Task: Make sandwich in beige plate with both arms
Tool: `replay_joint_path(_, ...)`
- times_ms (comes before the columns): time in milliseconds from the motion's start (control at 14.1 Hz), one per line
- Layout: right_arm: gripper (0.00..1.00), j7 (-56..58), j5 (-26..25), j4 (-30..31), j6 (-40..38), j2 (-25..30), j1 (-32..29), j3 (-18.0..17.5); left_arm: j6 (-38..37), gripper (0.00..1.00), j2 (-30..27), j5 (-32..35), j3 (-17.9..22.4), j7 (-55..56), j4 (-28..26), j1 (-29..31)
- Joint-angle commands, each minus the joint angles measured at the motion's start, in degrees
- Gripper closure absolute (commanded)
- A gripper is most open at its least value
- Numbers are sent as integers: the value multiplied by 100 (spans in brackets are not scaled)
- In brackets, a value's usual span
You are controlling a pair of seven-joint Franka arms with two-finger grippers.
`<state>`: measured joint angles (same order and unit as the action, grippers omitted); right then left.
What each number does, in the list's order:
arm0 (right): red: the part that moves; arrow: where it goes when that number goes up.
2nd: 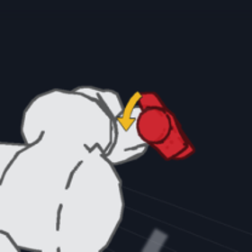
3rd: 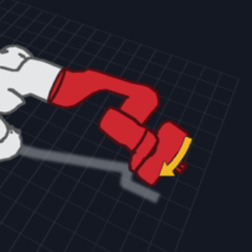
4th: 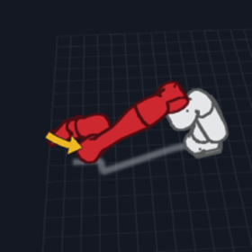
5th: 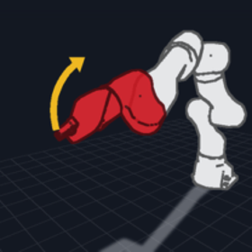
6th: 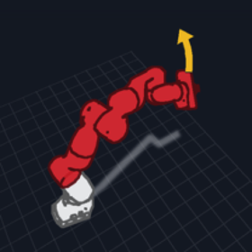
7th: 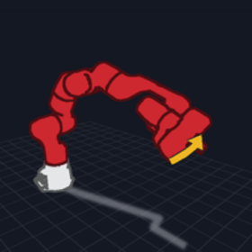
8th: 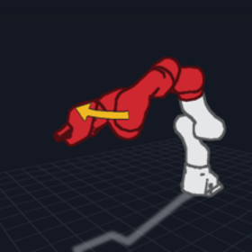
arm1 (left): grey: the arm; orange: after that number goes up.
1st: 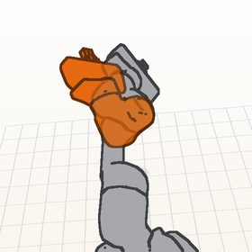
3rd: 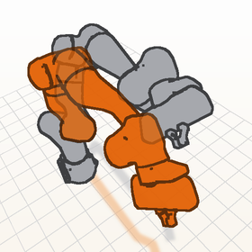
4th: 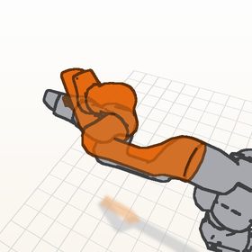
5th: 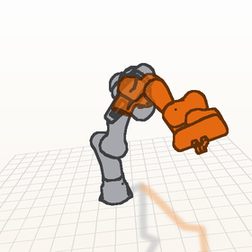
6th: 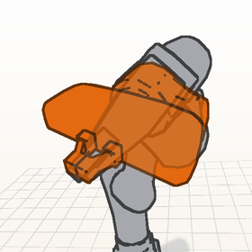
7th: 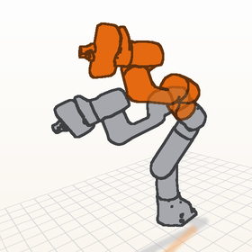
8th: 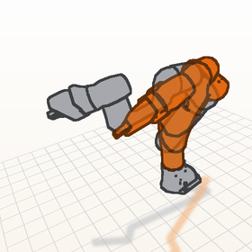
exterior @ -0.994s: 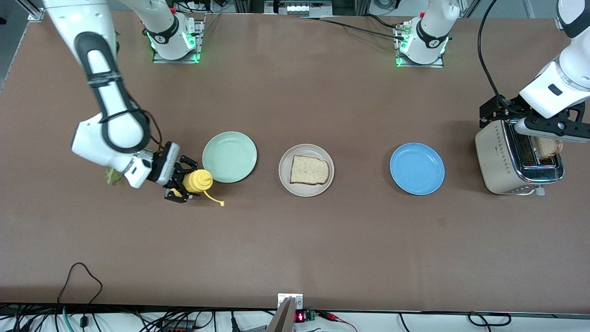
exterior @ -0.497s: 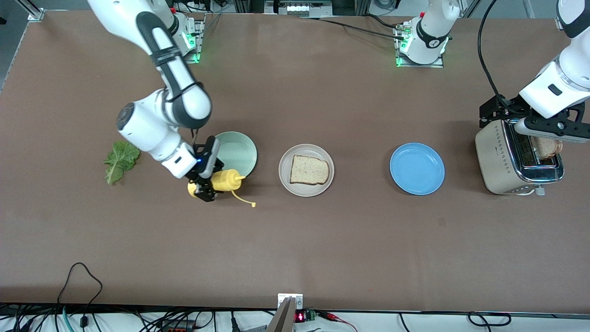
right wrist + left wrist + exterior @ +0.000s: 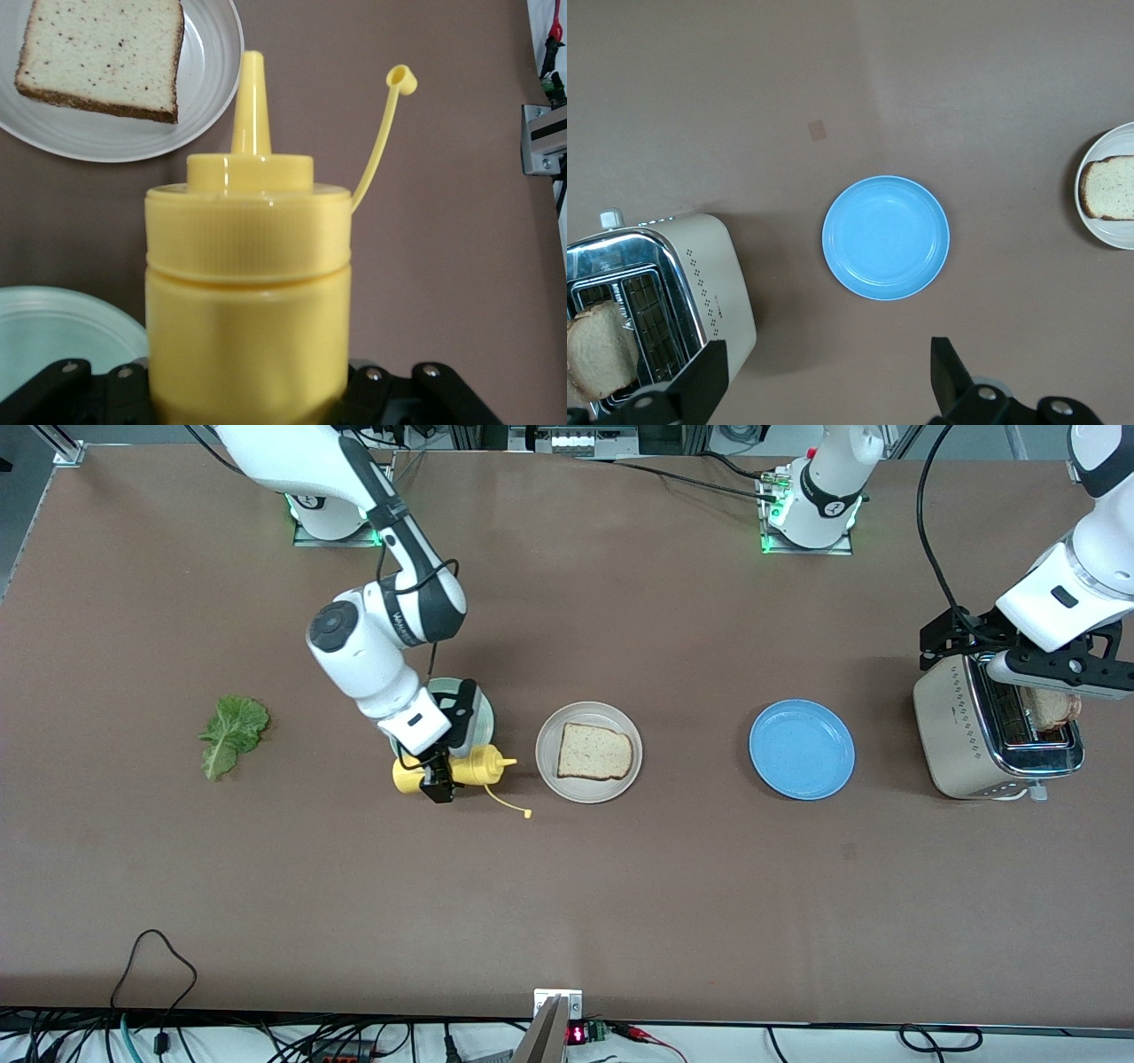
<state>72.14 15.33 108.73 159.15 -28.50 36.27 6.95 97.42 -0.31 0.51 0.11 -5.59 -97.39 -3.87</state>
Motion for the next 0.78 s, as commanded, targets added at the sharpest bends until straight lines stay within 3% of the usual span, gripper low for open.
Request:
replay_joint_path(0, 64, -805, -731, -343, -208, -217, 642, 490, -109, 0, -75, 116, 7, 94, 18, -61)
replay_joint_path(284, 64, -1683, -1742, -1281, -1559, -690, 1986, 1666, -136, 0, -75, 116, -2, 94, 35, -79)
replay_joint_path(426, 64, -2088, -2068, -1739, -2140, -1015, 2470, 2037, -144, 0, -75, 116, 7, 94, 53, -79)
replay_joint_path(710, 64, -2336, -2639, -2233, -2783, -1359, 2762, 2179, -144, 0, -75, 116, 7, 94, 53, -79)
